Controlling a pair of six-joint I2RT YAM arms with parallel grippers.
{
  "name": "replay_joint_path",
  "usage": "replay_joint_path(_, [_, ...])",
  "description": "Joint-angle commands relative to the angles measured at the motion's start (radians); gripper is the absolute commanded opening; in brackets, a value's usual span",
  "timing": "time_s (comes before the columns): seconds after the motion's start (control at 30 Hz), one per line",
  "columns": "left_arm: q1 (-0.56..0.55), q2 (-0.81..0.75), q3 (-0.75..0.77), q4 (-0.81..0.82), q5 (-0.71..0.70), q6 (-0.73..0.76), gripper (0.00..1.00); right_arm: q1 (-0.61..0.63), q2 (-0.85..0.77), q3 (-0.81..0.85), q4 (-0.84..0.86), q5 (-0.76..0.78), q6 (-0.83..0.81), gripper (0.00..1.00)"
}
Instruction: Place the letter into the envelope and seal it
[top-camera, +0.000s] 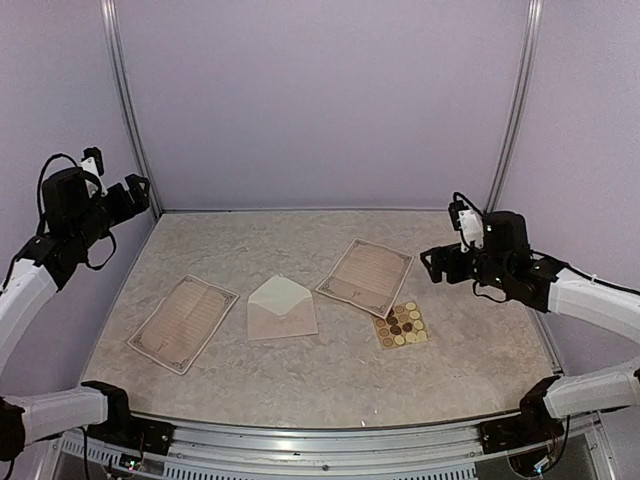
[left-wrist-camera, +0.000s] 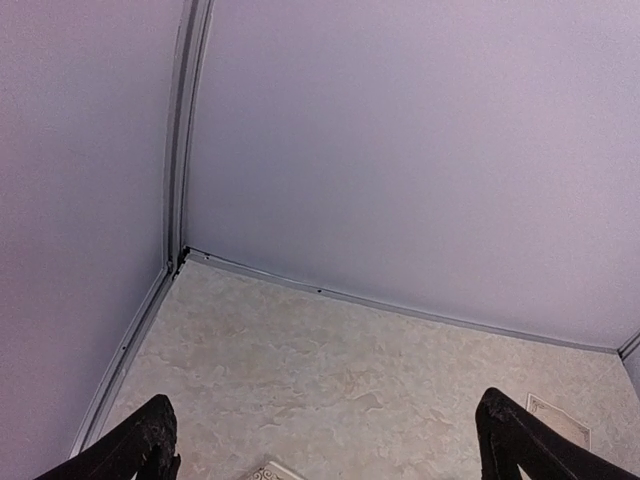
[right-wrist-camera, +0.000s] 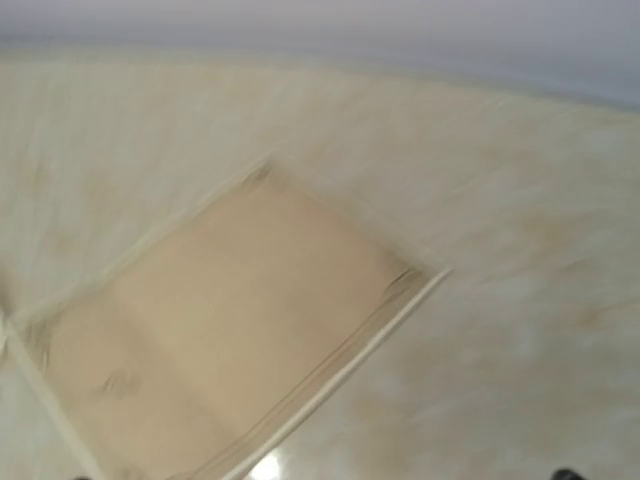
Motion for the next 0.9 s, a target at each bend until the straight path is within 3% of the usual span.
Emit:
replay_joint_path(0.0, [0.014, 0.008, -0.052, 0.032, 0.026, 0.078, 0.99, 0.164, 0.152, 0.065, -0.068, 0.165, -0.064, 0.95])
replay_joint_path(0.37, [0.041, -0.031, -0.112, 0.075, 0.113, 0.020, 0.99, 0.442, 0.593, 0.289, -0.011, 0.300, -0.181, 0.92])
replay_joint_path(0.6, [0.084, -0.021, -0.120, 0.087, 0.157, -0.002, 0.99, 0.480, 0.798, 0.393, 0.025, 0.348, -0.260, 0.89])
replay_joint_path(0.87, [0.130, -0.013, -0.124, 0.093, 0.188, -0.016, 0.99, 0.481, 0.920, 0.444, 0.051, 0.422, -0.328, 0.81])
